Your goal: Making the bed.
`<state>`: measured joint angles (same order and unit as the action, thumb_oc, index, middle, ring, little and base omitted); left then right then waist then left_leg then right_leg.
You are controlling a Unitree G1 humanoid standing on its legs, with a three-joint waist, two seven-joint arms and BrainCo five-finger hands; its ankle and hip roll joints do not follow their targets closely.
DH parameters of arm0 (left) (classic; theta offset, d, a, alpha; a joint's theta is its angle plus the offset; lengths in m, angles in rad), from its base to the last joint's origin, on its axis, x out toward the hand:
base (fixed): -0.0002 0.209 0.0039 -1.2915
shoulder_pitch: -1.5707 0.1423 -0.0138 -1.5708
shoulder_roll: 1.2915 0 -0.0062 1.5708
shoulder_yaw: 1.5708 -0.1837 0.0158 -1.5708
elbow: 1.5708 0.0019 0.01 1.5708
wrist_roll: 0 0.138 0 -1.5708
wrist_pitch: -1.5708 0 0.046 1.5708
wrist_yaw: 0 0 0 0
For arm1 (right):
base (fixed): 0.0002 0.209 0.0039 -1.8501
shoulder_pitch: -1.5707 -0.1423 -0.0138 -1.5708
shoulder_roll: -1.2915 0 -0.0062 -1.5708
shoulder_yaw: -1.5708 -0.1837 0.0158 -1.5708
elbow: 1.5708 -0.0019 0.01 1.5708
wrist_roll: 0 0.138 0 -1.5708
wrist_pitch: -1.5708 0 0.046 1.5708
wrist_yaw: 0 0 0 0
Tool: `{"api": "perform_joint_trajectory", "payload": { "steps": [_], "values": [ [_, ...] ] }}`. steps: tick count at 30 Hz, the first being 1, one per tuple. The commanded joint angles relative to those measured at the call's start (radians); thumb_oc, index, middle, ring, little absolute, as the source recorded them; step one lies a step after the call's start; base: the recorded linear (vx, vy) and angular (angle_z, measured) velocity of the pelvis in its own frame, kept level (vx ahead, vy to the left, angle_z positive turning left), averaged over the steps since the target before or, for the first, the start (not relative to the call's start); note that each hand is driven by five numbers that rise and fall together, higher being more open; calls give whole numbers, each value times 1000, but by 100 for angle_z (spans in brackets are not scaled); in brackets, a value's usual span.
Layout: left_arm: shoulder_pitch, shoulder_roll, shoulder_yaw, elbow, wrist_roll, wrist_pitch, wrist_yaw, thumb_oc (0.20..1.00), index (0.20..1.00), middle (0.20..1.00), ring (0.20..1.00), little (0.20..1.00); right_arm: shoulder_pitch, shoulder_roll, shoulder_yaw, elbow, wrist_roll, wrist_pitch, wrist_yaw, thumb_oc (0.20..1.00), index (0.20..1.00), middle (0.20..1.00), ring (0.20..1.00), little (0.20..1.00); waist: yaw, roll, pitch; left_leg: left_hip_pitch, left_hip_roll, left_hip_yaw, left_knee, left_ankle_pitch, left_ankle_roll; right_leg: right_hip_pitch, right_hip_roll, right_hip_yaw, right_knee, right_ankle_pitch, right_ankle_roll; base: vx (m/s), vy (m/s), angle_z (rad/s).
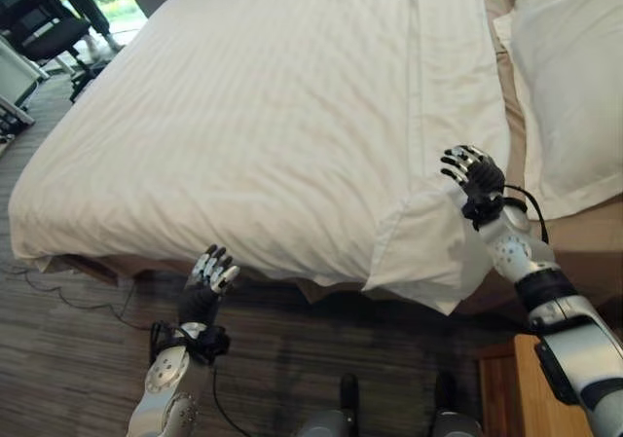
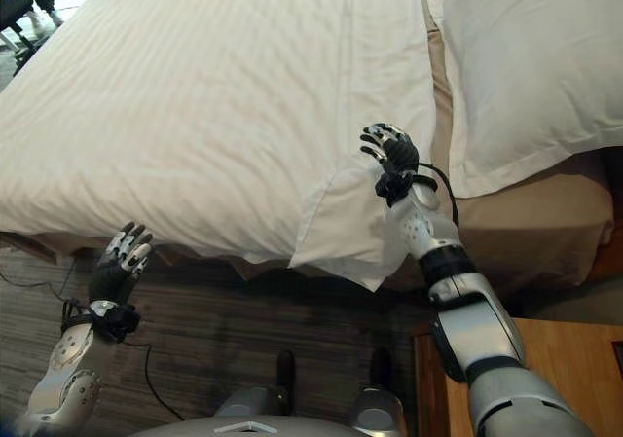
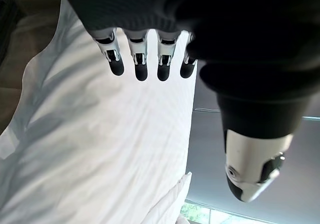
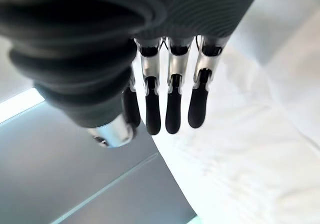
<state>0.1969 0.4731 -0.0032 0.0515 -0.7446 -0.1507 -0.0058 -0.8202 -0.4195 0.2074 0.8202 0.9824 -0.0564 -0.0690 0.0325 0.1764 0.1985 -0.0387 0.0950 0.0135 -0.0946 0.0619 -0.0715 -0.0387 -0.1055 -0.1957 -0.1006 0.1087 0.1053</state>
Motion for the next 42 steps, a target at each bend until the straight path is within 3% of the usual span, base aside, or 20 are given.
{"api": "perform_joint_trajectory", "payload": {
  "steps": [1,14,21,26,29,33,42],
  "values": [
    [-53,26,21,-47,-72,-53,-5,1000,1000,1000,1000,1000,-170,2,10,35,57,-53,-1,200,200,200,200,200,17,-34,5,20,-14,28,7,-1,-18,3,-20,96,24,-67,-4,-42,17,6],
    [-105,4,-68,-29,-55,-64,5,1000,1000,1000,1000,1000,-238,120,-7,186,82,-62,-3,200,200,200,200,200,51,-2,7,-11,-13,16,7,13,-20,-21,-13,86,23,-70,-5,-7,1,1],
    [-110,-13,-91,-26,-53,-61,2,1000,1000,1000,1000,1000,-126,131,-53,278,76,-52,-1,200,200,200,200,200,49,24,20,-22,-17,10,7,17,-20,-33,-16,81,26,-73,-5,-7,0,3],
    [-81,-41,-72,-27,-49,-56,-2,1000,1000,1000,1000,1000,98,170,-112,283,110,-45,27,200,200,200,200,200,24,42,32,-25,-21,13,7,16,-20,-42,-17,84,30,-78,-4,0,0,0],
    [-64,-70,-48,-10,-46,-58,-4,1000,1000,1000,1000,1000,297,170,-221,304,180,-55,41,200,200,200,200,200,-13,53,45,-26,-24,21,7,12,-21,-52,-20,90,34,-83,-1,0,0,0],
    [-55,-90,-43,3,-44,-56,-5,1000,1000,1000,1000,1000,416,175,-271,324,187,-61,42,200,200,200,200,200,-40,57,49,-22,-25,25,7,7,-21,-53,-22,94,37,-88,-1,19,7,-4],
    [-44,-117,-14,6,-29,-56,-14,1000,1000,1000,1000,1000,645,127,-378,365,143,-65,68,200,200,200,200,200,-110,32,48,-1,-23,45,7,-9,-24,-36,-22,108,25,-91,3,36,-6,-5]
  ]
}}
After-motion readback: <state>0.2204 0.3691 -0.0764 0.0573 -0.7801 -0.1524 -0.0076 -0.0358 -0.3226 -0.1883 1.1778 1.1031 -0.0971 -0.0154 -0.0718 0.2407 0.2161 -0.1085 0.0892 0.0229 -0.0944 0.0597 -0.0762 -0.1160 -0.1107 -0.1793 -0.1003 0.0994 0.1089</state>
